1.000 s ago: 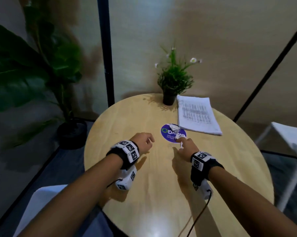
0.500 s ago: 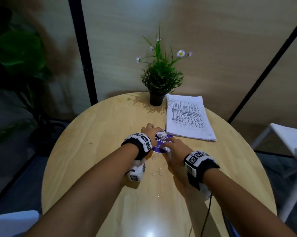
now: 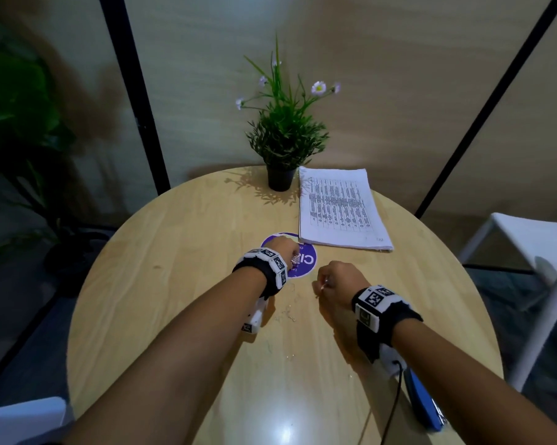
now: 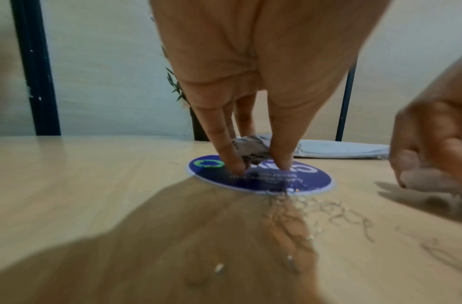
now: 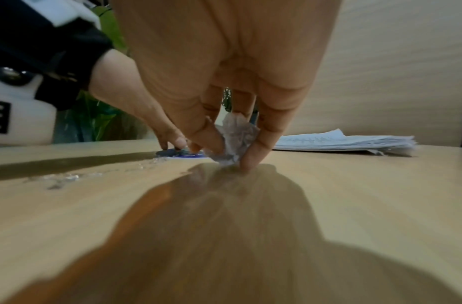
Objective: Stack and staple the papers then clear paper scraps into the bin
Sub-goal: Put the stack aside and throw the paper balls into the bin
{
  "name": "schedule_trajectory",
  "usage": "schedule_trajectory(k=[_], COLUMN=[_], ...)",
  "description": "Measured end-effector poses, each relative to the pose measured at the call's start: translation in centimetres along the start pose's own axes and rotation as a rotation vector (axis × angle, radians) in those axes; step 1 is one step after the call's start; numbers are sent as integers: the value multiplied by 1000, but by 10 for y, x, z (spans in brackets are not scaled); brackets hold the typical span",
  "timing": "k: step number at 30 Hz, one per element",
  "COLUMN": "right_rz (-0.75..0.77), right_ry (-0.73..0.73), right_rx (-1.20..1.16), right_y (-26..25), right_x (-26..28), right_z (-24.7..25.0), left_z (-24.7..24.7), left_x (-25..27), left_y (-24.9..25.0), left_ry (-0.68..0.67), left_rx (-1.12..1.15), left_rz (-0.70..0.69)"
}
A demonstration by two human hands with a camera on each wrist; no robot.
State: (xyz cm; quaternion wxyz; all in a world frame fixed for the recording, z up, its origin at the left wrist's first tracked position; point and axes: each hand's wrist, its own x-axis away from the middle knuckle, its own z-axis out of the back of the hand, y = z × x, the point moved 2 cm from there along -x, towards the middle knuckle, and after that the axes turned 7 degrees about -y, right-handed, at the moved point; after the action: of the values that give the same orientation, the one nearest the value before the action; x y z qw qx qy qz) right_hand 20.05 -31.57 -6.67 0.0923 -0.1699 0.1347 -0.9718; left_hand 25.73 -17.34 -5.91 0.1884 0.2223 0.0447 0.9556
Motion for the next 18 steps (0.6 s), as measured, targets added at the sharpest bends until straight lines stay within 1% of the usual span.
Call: schedule_trajectory(k=[3, 6, 9, 13, 15, 18], right_rz=[-52, -29, -9, 22, 72, 168], right_ry=[8, -14, -28, -37, -48, -69], right_rx=[-105, -134, -168, -154, -141, -143], right_y=[-1, -15, -35, -80, -110, -162], right_x=[17, 37, 55, 73, 81, 90], right_z=[1, 2, 0, -6, -9, -16], left_z=[7, 11, 7, 5, 3, -11], left_x=[24, 58, 99, 163, 201, 260], left_y=[-8, -22, -39, -68, -89, -127], left_ry=[43, 66, 56, 58, 76, 89], left_rx=[79, 154, 178, 199, 239, 312], left_rz=[2, -26, 6, 53, 97, 204])
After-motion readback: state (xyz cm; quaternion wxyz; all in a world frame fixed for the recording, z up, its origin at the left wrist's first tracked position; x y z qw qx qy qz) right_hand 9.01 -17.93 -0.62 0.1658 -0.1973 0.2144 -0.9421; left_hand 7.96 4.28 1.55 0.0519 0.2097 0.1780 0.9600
